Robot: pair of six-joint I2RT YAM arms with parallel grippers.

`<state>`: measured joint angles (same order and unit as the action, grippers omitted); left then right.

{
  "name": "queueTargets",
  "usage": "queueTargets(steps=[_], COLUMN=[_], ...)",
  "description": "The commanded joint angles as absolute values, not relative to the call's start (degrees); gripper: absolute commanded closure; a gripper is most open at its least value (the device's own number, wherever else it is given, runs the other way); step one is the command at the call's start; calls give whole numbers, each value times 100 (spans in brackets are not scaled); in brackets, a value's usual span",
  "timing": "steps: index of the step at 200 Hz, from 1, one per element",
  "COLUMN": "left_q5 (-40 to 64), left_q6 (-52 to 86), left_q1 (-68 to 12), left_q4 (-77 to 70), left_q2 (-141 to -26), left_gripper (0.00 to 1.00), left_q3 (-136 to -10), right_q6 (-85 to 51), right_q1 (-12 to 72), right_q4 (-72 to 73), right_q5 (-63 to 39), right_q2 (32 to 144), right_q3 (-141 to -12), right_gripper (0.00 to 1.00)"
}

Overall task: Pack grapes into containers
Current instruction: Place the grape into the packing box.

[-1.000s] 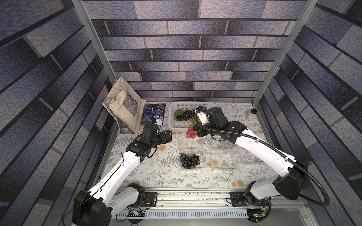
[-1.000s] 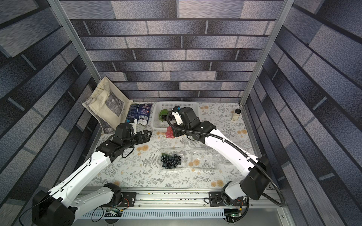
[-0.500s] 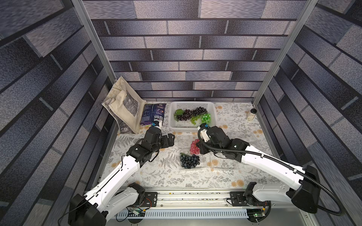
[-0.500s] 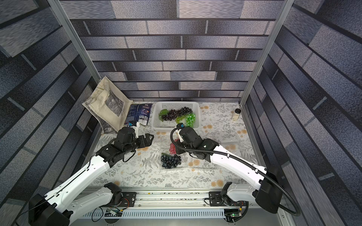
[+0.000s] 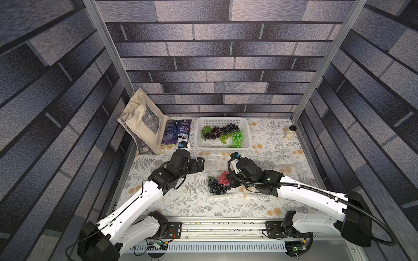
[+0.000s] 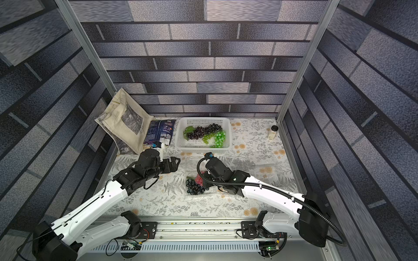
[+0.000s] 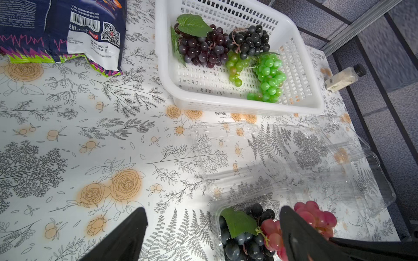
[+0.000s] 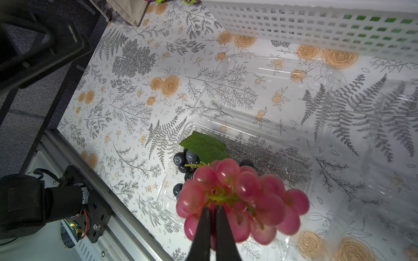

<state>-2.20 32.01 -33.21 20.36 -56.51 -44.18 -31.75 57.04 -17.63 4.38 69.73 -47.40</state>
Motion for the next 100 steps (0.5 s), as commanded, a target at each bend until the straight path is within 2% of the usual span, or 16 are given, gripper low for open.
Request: queueTargets(steps=[1,100], left_q5=[-381,-485], left_q6=[3266,3276], left_q1=[-3382,-3543], left_q4=[2059,2049], left_q2=[-5606,-5599], left_gripper=[6,6], left_q3=[-4324,-4316], right_q6=[-3412,-3729], right_q1=[5808,5873], right_q4=[-1477,-1435], right_q5=[584,725], right_q2=[6890,7120], right_q3=[-4570,-4123], right_gripper=[100,100])
